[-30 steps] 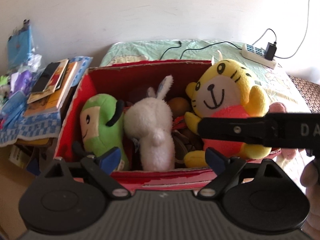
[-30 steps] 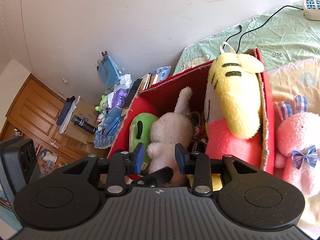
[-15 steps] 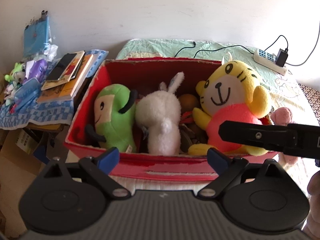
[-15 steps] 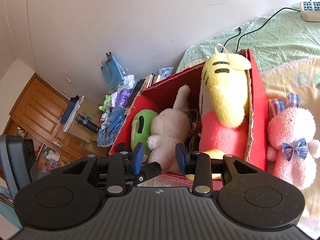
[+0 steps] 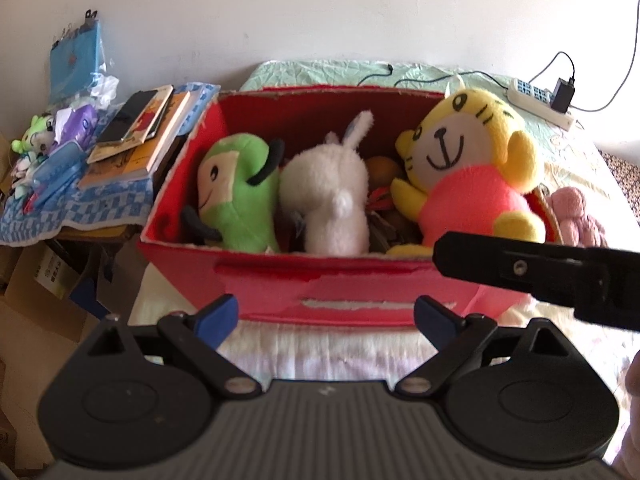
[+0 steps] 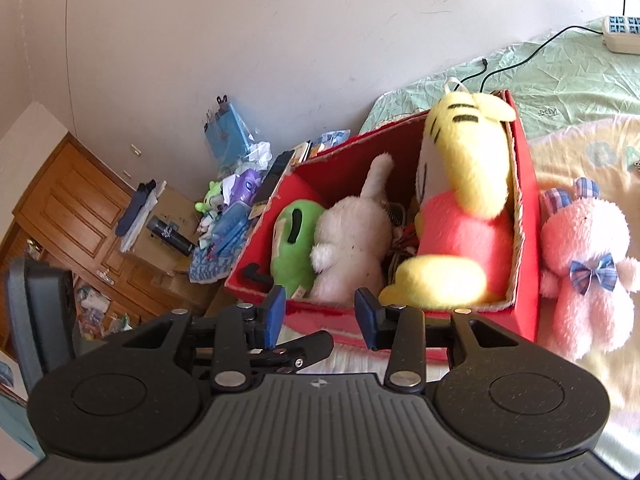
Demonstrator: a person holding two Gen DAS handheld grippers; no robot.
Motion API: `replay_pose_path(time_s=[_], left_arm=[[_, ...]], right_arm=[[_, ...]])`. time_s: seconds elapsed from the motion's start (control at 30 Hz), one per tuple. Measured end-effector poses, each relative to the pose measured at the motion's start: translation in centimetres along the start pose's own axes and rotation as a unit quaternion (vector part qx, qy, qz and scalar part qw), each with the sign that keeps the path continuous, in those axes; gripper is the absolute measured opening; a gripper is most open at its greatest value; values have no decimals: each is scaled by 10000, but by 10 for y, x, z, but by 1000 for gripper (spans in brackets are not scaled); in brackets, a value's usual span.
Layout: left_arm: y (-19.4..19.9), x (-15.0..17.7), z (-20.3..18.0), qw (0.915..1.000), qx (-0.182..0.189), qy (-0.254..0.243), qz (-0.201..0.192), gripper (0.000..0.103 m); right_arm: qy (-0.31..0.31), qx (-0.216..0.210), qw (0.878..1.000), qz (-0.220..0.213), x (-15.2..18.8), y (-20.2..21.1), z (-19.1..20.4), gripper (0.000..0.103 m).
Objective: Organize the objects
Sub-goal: 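Open the right gripper and lift it out of the red box, then move the right gripper over the bed toward the mauve teddy bear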
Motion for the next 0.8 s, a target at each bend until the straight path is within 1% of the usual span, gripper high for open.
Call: replay_pose_path(time_s=[0.23,0.3,0.37,0.4,0.53,0.67,0.8], left_arm=[[-9,13,3,9995,152,-94,250,95],[-11,17,3,9993,195,-116,309,95],[-15,21,2,9990,200,-165,364,95],[-17,23,1,9988,204,-192,399,95],[-32,35,-8,9964,359,-230,730,95],[-48,52,-24,9910,582,-370,1146,95],[-56,58,-39,9880,595,-647,1271,95]], right_arm=[[-47,285,9996,-42,15,-3,4,43],[-97,401,9991,-46,19,-4,1,44],[-157,510,9986,-45,24,-4,-2,49],[-185,573,9982,-47,27,-4,-3,50],[-347,842,9958,-30,40,-4,-12,51],[-614,1139,9916,-79,50,0,-25,51],[-738,1524,9854,-197,58,10,-35,52]])
Point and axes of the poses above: each gripper's, at about its wrist camera, not at the fingertips, and y roughly against the way its jaws point, z to its left, x to its underside, the point moved 5 cm from there along -y, roughly the way its jaws point, and after that the axes turned 9 degrees about -x, right-handed, at the moved point
